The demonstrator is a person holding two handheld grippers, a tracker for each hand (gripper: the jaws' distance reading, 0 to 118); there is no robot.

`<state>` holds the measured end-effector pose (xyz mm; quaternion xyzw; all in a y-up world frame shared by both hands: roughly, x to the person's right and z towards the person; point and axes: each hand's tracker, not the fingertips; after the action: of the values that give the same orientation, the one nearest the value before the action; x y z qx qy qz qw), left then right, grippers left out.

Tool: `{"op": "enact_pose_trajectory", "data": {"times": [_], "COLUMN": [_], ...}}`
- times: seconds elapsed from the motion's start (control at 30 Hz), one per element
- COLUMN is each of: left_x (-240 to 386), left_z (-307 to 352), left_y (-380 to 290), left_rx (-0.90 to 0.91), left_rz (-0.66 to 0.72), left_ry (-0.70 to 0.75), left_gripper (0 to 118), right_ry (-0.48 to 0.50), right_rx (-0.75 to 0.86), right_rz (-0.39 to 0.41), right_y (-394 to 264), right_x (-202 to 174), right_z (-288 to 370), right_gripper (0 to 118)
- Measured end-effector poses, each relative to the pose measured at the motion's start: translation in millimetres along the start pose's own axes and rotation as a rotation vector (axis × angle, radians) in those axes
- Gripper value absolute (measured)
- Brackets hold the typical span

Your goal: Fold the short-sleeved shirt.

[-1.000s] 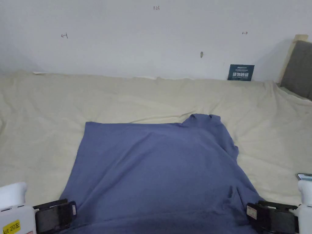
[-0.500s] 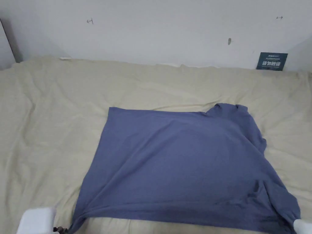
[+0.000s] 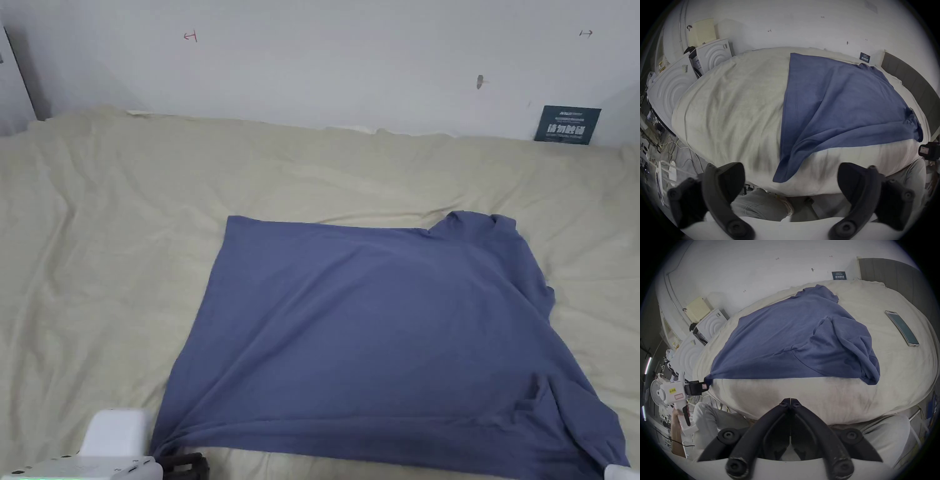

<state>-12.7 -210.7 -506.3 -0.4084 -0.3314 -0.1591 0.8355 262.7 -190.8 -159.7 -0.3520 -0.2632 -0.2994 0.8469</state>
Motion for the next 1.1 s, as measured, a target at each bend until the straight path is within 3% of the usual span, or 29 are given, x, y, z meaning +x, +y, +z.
{"op": "enact_pose_trajectory", "data": {"times": [0.03,0.07,0.1,0.17,0.2,0.53,0.57,0.6,0.63,0.67,0.77,0.9,1.1], "left_x": [-1,-2,-4,-5,-5,-1,0,0,-1,-1,-2,-3,-3], "left_z": [-1,-4,-8,-10,-6,2,2,2,2,3,3,4,2], "left_y": [1,3,5,6,7,19,21,22,22,22,22,23,21], "left_rx": [-0.006,-0.017,-0.03,-0.034,-0.022,-0.018,-0.018,-0.022,-0.02,-0.02,-0.027,-0.036,-0.054], "left_rz": [0.022,0.039,0.049,0.034,0.043,0.002,-0.002,0.0,0.01,0.021,0.026,0.022,0.032], "left_ry": [-0.009,-0.011,-0.009,-0.006,0.003,-0.002,0.0,-0.001,-0.003,-0.006,-0.002,0.002,0.009], "left_gripper": [100,81,54,13,9,6,6,5,5,5,6,6,6], "right_ry": [-0.003,-0.006,-0.004,-0.01,-0.021,-0.043,-0.067,-0.095,-0.115,-0.132,-0.193,-0.355,-0.301], "right_rx": [-0.003,-0.005,-0.008,-0.019,-0.02,0.033,0.047,0.067,0.077,0.082,0.13,0.146,0.13], "right_rz": [0.003,0.002,-0.001,-0.003,0.002,0.001,0.006,0.008,0.003,0.001,0.018,0.098,0.084], "right_y": [0,0,0,1,0,-10,-10,-9,-7,-6,-2,9,25], "right_x": [1,2,4,4,5,22,24,27,30,34,41,51,61], "right_z": [-1,-1,-2,-1,-1,19,21,23,25,26,34,34,21], "right_gripper": [0,0,0,0,0,1,14,51,79,93,93,93,91]}}
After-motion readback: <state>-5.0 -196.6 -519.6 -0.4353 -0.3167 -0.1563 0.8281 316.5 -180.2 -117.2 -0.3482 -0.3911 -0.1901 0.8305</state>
